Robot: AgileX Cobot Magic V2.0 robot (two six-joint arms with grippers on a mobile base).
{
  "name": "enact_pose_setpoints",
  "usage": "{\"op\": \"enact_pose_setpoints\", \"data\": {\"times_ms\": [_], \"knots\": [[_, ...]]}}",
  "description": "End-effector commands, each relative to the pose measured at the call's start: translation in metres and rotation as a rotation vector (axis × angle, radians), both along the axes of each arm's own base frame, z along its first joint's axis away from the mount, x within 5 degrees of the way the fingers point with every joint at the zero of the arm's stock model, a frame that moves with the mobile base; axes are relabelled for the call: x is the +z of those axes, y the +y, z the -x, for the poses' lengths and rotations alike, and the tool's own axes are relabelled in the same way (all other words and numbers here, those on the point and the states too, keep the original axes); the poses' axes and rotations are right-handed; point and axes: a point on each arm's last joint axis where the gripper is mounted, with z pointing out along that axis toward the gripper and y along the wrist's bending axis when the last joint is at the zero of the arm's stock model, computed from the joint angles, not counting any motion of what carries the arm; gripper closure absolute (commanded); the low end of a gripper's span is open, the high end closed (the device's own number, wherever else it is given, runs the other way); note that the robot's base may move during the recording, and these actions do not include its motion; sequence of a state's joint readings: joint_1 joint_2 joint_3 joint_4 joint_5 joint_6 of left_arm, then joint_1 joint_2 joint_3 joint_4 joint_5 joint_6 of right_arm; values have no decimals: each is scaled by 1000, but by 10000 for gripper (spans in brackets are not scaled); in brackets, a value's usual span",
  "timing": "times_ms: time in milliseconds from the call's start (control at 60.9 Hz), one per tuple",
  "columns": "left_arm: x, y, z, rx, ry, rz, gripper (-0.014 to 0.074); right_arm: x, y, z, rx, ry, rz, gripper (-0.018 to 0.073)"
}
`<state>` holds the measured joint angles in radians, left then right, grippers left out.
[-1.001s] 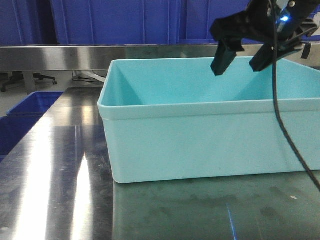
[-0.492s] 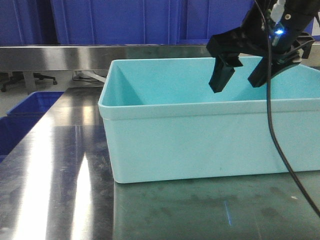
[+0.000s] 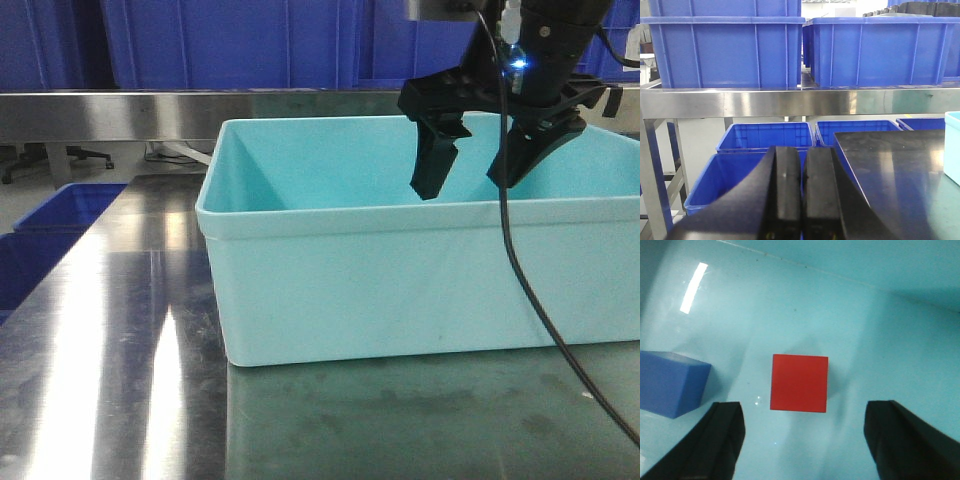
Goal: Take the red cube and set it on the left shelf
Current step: 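Move the open right gripper over the red cube in the bin, then lower the right gripper around the red cube and close it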
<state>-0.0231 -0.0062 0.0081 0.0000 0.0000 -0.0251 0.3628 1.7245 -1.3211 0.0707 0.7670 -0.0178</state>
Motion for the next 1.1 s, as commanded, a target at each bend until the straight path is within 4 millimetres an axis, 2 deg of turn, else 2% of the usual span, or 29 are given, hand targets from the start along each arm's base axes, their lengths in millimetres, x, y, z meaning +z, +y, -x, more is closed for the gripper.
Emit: {"op": "enact_pose_setpoints", "data": {"times_ms": [0, 345, 1083], "knots": [[0, 0, 1, -1, -73, 1, 495, 26, 3, -1, 11, -89, -31, -45], [0, 0, 1, -1, -73, 1, 495, 11, 12, -4, 29, -55, -19, -45], [0, 0, 1, -1, -73, 1, 495, 4, 14, -12, 25, -84, -29, -45]]}}
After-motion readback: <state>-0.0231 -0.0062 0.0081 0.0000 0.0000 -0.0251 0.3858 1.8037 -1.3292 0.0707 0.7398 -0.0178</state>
